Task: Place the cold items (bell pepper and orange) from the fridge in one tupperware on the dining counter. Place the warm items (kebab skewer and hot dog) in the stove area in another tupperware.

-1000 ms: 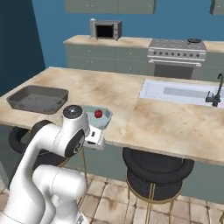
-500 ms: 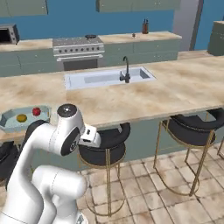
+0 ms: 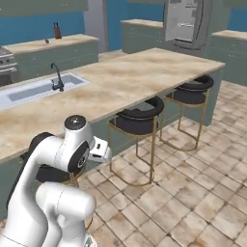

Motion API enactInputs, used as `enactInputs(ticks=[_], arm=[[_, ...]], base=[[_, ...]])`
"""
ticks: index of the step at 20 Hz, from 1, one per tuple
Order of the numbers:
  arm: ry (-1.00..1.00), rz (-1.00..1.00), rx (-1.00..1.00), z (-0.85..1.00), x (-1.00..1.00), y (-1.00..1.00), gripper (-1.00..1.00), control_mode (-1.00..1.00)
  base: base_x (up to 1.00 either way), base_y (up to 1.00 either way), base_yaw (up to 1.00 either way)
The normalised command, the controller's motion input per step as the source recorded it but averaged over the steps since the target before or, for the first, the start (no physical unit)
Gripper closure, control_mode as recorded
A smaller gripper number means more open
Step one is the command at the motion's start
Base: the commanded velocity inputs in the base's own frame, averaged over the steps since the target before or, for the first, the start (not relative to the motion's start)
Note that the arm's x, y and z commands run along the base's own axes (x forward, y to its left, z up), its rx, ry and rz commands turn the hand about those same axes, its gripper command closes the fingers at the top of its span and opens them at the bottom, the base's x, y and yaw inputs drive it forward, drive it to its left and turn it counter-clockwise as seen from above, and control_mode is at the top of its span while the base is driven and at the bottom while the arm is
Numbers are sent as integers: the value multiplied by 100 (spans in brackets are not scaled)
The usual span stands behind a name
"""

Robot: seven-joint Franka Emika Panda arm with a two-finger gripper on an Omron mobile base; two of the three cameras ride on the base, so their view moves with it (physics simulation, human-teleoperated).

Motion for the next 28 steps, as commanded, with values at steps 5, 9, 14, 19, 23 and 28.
enactInputs(ticks=[5,9,14,19,23,28], arm=[[0,0,0,0,0,0,-100,100],[0,0,0,0,0,0,-100,100],[0,0,0,0,0,0,-100,100],[0,0,0,0,0,0,-100,100],[0,0,0,0,0,0,-100,100],[0,0,0,0,0,0,-100,100]], base=[[59,-70,-35],[83,-71,-16],[39,-6,-3],[-71,8,21],[-26,-1,15],[-100,54,25]])
